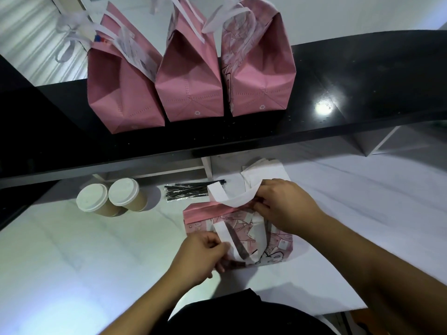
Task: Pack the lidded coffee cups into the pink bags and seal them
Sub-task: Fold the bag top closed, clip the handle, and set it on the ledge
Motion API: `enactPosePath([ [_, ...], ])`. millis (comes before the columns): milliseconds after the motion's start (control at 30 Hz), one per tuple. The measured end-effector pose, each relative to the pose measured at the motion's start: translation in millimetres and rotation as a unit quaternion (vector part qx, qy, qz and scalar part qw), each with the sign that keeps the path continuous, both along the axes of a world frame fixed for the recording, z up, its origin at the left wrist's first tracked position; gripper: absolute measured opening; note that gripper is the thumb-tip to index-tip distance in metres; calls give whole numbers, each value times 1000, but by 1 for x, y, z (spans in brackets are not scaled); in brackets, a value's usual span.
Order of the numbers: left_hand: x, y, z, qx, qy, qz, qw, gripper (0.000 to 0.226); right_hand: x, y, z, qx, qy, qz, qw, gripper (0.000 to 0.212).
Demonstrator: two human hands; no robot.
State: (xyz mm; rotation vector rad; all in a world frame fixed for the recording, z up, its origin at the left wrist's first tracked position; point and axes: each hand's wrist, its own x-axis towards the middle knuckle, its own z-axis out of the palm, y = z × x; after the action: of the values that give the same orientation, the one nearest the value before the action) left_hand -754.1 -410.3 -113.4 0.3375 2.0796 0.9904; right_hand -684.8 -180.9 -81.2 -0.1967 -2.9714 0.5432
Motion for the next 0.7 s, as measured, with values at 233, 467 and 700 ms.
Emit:
enactPosePath([
  [233,-22,-6,39,-174,321,-217,905,28,1,0,-2,-2,-2,-1,1000,17],
  [467,-40,17,66,27,431,-296,852,24,1,-2,-2,-6,-11,-10,1000,20],
  [700,-40,55,47,-81,488,-306,814,27,6,-6,3,-5,-13,-11,1000,24],
])
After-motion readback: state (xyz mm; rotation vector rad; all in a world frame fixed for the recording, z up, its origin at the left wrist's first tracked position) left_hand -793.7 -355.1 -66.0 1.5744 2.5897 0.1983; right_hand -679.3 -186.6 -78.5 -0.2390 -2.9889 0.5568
